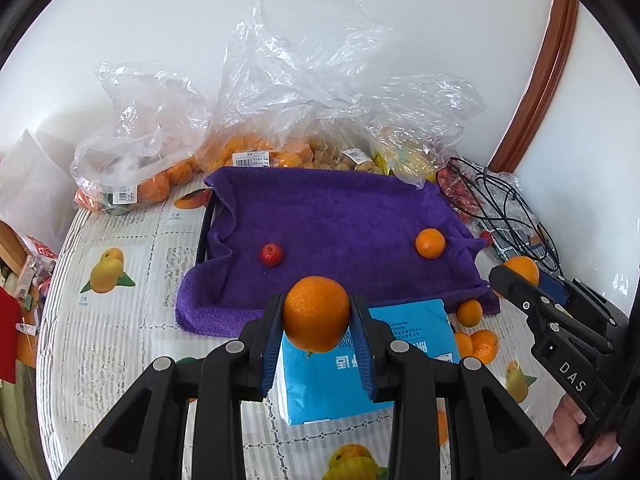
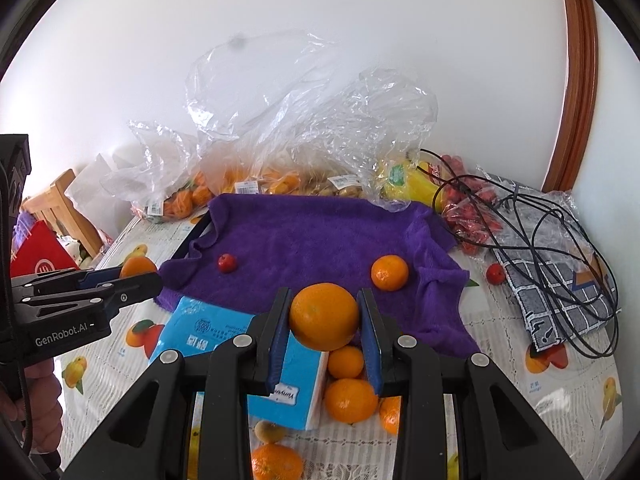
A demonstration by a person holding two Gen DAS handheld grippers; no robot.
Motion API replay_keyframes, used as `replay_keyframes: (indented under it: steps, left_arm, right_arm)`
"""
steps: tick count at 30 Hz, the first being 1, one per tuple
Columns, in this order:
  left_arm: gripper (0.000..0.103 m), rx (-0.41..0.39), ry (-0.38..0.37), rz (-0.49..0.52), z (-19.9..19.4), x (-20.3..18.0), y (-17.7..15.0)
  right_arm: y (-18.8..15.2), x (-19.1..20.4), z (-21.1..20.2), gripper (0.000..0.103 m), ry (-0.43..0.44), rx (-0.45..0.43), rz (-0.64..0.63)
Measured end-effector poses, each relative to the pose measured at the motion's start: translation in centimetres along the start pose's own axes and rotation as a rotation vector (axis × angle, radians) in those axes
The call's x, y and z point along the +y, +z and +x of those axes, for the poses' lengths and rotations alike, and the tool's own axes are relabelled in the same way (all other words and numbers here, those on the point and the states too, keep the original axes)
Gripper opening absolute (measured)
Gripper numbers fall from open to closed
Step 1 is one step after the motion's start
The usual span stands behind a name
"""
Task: Organize fruits
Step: 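Carry both mandarins over the purple towel with both grippers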
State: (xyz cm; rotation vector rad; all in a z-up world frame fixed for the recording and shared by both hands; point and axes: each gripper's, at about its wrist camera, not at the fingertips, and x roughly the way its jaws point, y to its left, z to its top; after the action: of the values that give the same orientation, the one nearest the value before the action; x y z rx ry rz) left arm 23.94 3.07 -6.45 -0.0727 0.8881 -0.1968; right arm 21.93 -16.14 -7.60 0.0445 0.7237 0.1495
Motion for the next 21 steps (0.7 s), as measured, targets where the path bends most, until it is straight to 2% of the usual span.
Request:
replay_keyframes:
  steps: [11,21]
  left_arm:
    - [0.031,0.012,0.034,-0.031,2.8,2.0,2.0]
    - [0.031,0.082,0.052,-0.069,7.0,3.9,2.4]
  right_arm:
    - [1.1,-2.4,3.5,0.033,-0.035,0.029,0.027]
    - [0.4,-4.3,8.1,0.033,-0.037,0.102,0.063]
